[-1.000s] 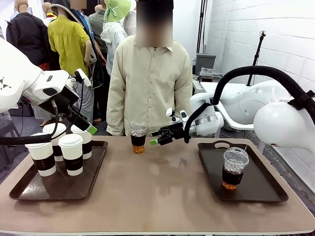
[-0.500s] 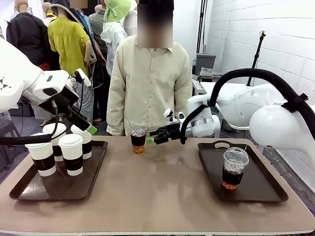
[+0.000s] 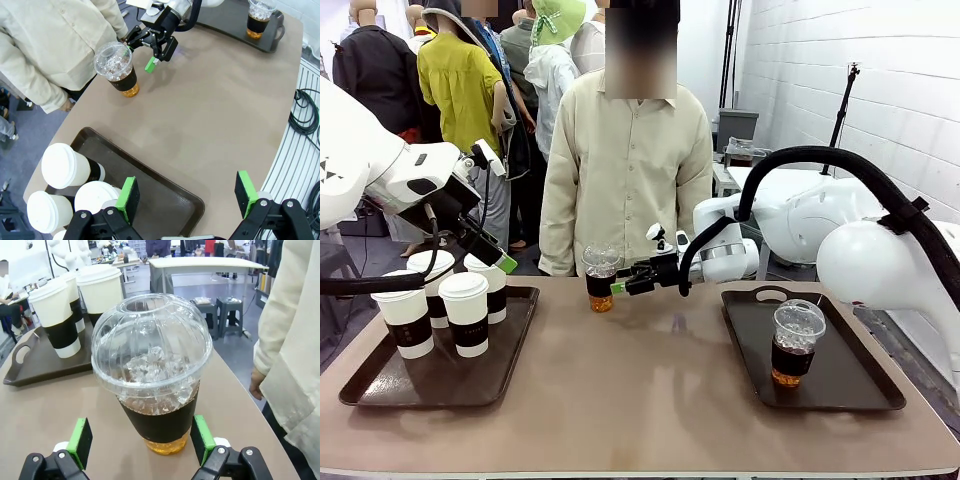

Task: Distribute the coffee onto the tray.
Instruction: Pick up another iced Americano from the middle of the table and place it on the right Handle tray.

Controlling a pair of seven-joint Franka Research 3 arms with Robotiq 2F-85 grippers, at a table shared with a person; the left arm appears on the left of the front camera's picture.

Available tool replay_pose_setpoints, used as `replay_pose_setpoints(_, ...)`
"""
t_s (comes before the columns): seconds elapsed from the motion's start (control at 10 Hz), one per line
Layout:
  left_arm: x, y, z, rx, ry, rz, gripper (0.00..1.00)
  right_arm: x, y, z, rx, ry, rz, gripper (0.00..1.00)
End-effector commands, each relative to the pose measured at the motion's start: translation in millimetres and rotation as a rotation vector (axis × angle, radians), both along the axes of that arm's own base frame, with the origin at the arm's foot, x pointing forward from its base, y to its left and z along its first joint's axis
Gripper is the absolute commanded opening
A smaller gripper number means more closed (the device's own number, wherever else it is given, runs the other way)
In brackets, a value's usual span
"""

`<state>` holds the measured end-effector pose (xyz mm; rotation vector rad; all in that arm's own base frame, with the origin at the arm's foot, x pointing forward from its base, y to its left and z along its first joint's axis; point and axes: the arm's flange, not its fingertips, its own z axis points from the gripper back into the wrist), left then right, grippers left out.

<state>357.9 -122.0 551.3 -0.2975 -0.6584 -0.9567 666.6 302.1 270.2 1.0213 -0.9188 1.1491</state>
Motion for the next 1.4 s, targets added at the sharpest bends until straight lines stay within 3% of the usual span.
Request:
replay_pose_setpoints(0.0,1.7,2.3,0.8,0.009,0.003,-0.006,1.0,8.4,6.0,-2.1,0.02,-0.016,-0.031,1.0)
replay_pose_setpoints(1.3,1.7,2.3,0.8,0.009,0.003,-0.006,1.0,21.4,33.4,-18.5,0.055,-0.006,0.006,1.0)
